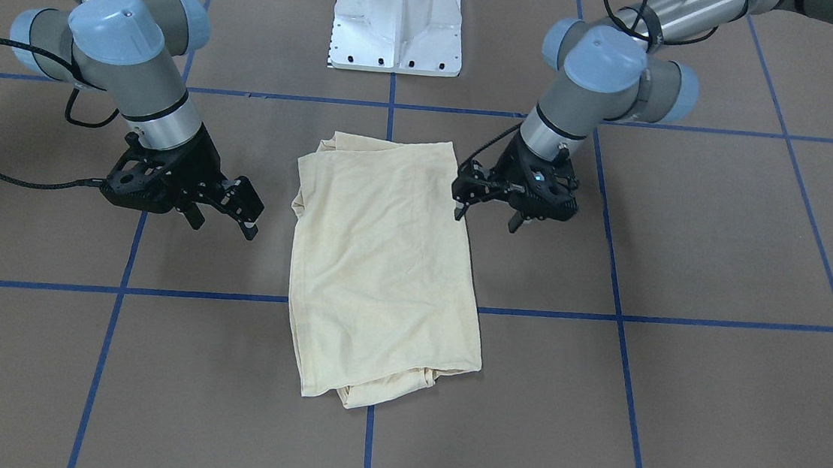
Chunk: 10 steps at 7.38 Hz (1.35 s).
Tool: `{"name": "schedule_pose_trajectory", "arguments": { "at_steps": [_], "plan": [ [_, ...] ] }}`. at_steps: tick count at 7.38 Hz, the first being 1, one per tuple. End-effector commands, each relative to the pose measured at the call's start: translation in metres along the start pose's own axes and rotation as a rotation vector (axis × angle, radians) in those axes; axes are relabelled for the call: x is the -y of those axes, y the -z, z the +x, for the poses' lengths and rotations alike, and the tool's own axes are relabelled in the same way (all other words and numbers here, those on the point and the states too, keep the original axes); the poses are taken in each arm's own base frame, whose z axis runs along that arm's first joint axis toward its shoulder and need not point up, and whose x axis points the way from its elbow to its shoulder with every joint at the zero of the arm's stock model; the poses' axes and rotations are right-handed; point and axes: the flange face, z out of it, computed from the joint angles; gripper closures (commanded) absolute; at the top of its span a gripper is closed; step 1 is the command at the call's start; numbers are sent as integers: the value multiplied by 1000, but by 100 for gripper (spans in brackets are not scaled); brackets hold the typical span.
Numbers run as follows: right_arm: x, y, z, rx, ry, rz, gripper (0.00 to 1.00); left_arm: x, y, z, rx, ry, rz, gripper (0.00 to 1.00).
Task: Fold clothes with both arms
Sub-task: 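Move both grippers to the shirt's corners nearest the robot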
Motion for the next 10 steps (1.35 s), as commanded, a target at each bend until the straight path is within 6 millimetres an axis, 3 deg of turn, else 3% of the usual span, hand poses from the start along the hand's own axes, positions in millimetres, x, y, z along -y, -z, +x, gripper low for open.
{"name": "schedule_pose_trajectory", "arguments": {
  "at_steps": [1,2,3,4,5,10],
  "plan": [
    [-41,-6,2,-1,-32,43,0,-89,-7,4,-3,61,-63,0],
    [-46,-7,0,0,-27,39,0,-112,-15,10,5,57,-55,0],
    [-47,-7,0,1,-26,38,0,-130,-24,11,24,131,-80,26],
    [-48,-6,-1,4,-25,35,0,-135,-29,14,40,149,-90,63],
    [-50,-6,-1,4,-23,34,0,-136,-32,10,54,150,-94,67],
    [-53,-7,-3,6,-21,30,0,-137,-33,12,52,153,-102,58]
  ]
}}
